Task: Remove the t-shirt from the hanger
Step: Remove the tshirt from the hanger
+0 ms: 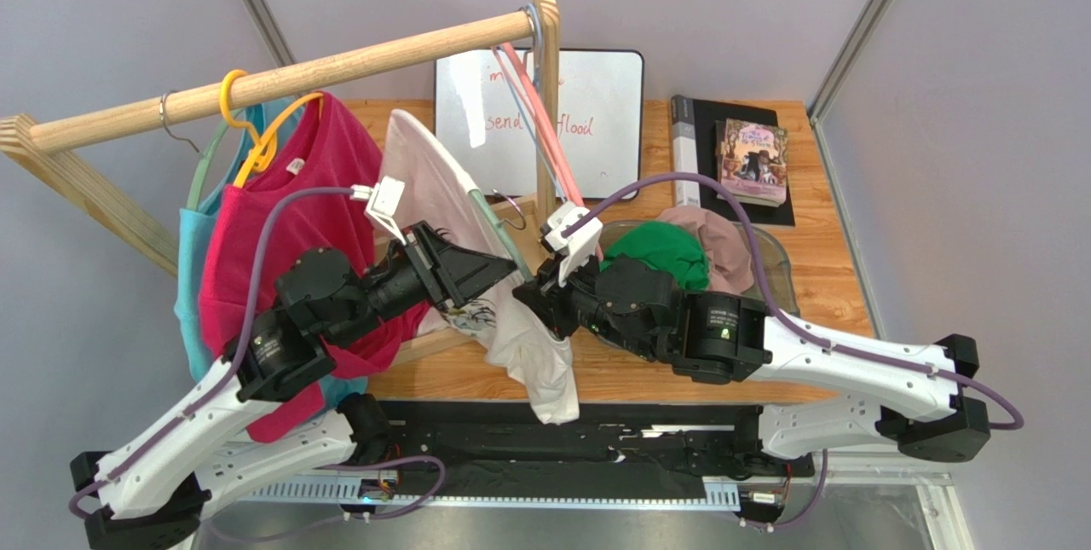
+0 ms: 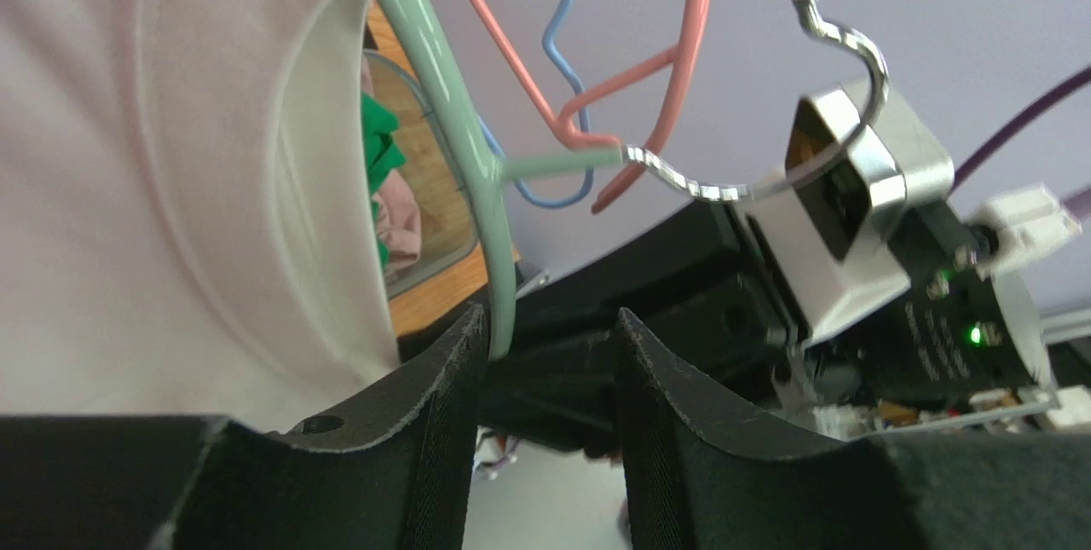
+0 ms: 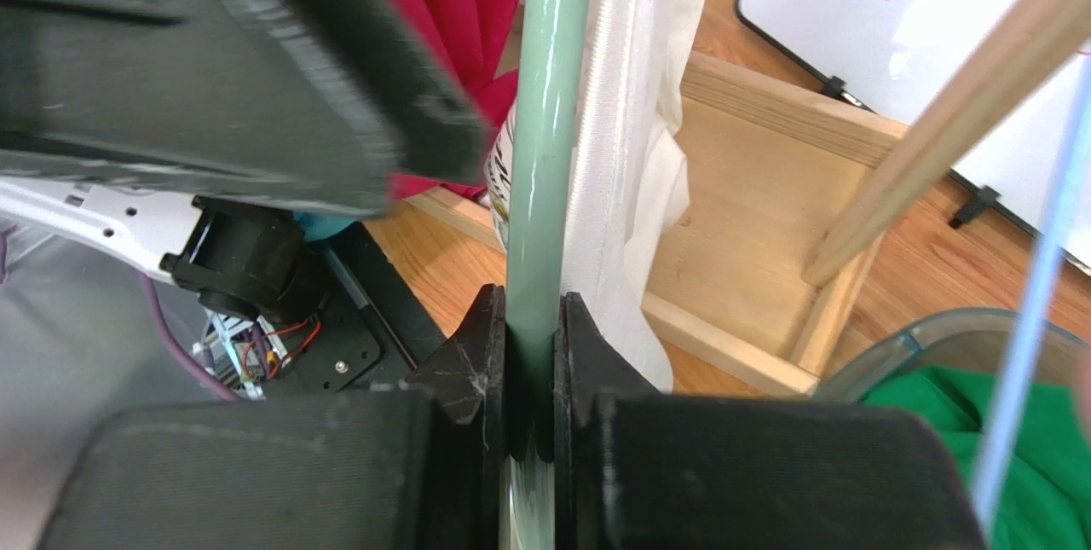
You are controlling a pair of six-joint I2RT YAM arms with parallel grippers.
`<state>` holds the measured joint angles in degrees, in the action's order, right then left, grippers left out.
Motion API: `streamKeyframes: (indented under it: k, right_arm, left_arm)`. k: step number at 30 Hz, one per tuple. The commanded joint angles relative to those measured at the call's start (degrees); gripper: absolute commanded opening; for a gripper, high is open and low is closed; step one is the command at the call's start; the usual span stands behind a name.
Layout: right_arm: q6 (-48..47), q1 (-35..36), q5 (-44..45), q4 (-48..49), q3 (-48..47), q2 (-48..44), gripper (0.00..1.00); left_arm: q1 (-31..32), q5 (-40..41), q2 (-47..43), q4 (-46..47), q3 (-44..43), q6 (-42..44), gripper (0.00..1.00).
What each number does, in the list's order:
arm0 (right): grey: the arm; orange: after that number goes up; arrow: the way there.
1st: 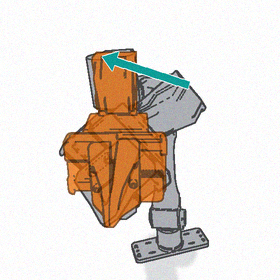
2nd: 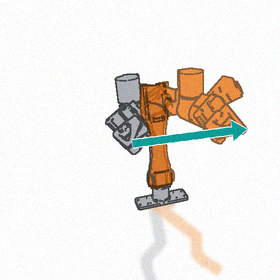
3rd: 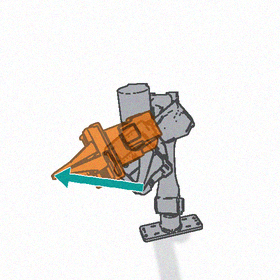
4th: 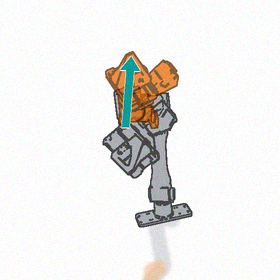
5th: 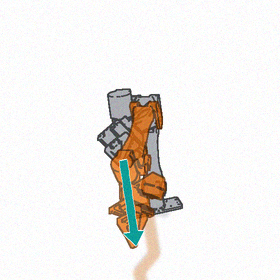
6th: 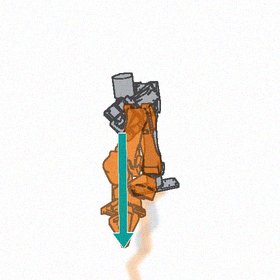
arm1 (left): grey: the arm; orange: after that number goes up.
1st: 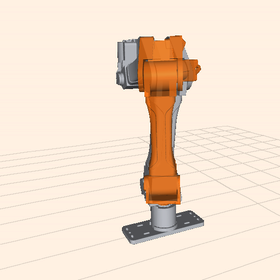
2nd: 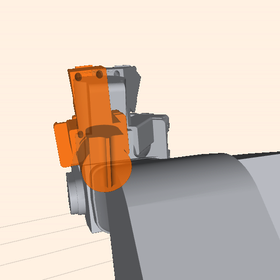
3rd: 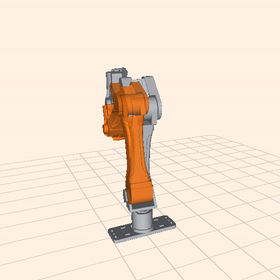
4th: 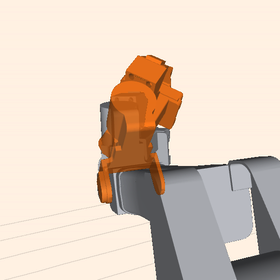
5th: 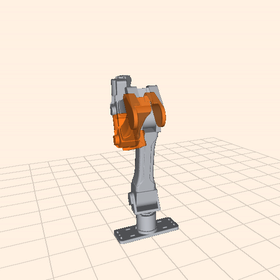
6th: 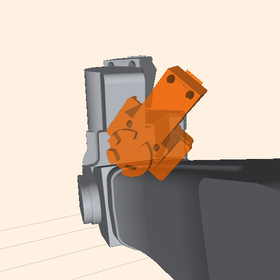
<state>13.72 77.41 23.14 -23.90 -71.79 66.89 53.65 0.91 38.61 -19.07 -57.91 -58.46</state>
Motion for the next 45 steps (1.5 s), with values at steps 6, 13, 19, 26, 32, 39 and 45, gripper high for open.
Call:
streamKeyframes:
  k: [6, 13, 19, 26, 32, 39, 45]
  right_arm:
    - [2.9, -0.5, -0.9, 3.9, 0.1, -6.6, 0.0]
    - [3.8, -0.5, -3.6, 3.2, -0.2, -7.3, 0.0]
    - [4.1, -0.5, -4.9, 3.3, -0.1, -7.4, 0.0]
    - [4.7, -0.4, -6.6, 3.6, 0.0, -7.2, 0.0]
    - [4.7, -0.3, -7.2, 3.1, -0.1, -7.0, 0.0]
    - [4.1, -0.4, -2.9, 0.2, -3.0, -4.7, 0.0]
    - [3.7, -1.8, -3.1, -1.8, -6.8, -1.1, 0.0]
  left_arm:
    - [0.2, 10.2, -4.4, -17.0, -9.9, 13.2, 0.37]
    - [0.2, 14.6, 3.0, -18.0, -16.6, 20.1, 0.45]
    - [0.2, 16.8, 10.2, -19.7, -22.1, 24.2, 0.48]
    - [0.2, 22.6, 14.5, -22.1, -25.1, 24.3, 0.48]
    - [0.2, 24.3, 16.5, -22.2, -26.6, 25.3, 0.34]
    - [0.6, 14.5, 15.4, -21.2, -25.9, 23.9, 0.0]
    - [7.2, 13.2, 10.8, -18.8, -23.5, 23.1, 0.0]
